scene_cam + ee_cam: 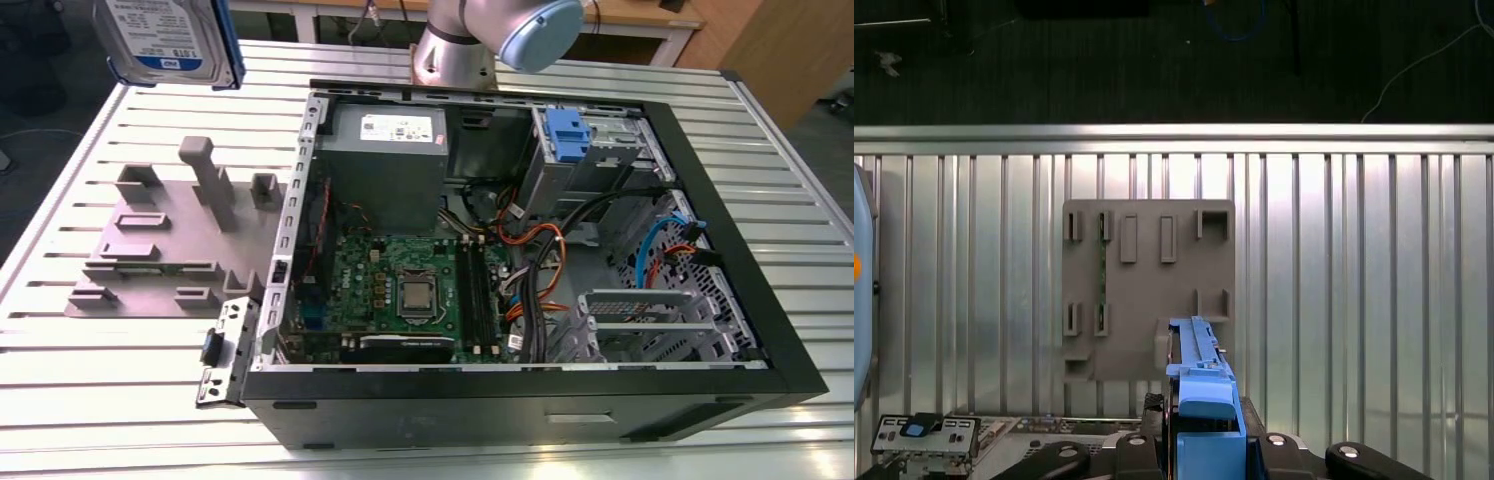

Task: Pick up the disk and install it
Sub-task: 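Pick up the disk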

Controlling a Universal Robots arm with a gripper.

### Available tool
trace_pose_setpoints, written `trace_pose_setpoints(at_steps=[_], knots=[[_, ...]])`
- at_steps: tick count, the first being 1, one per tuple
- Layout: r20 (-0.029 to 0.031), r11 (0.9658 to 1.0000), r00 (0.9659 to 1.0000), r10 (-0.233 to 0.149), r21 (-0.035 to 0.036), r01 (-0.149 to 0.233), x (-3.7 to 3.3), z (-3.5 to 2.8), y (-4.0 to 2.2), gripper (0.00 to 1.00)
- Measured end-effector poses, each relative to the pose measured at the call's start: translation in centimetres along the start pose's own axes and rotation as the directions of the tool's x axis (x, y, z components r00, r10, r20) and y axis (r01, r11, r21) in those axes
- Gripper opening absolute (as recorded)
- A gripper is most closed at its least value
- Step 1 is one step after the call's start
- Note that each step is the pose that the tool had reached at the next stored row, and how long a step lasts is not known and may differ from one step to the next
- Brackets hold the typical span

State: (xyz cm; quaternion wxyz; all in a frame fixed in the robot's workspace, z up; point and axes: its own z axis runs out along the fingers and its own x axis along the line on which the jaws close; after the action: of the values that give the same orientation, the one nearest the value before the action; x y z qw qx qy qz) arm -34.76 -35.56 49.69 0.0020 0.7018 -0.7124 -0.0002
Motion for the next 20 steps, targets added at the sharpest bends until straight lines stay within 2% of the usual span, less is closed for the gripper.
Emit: trace_pose_setpoints(at_steps=[20], knots=[[0.0, 1.0, 1.0, 0.0, 0.0, 0.0, -0.02, 0.0, -0.9, 0.36]])
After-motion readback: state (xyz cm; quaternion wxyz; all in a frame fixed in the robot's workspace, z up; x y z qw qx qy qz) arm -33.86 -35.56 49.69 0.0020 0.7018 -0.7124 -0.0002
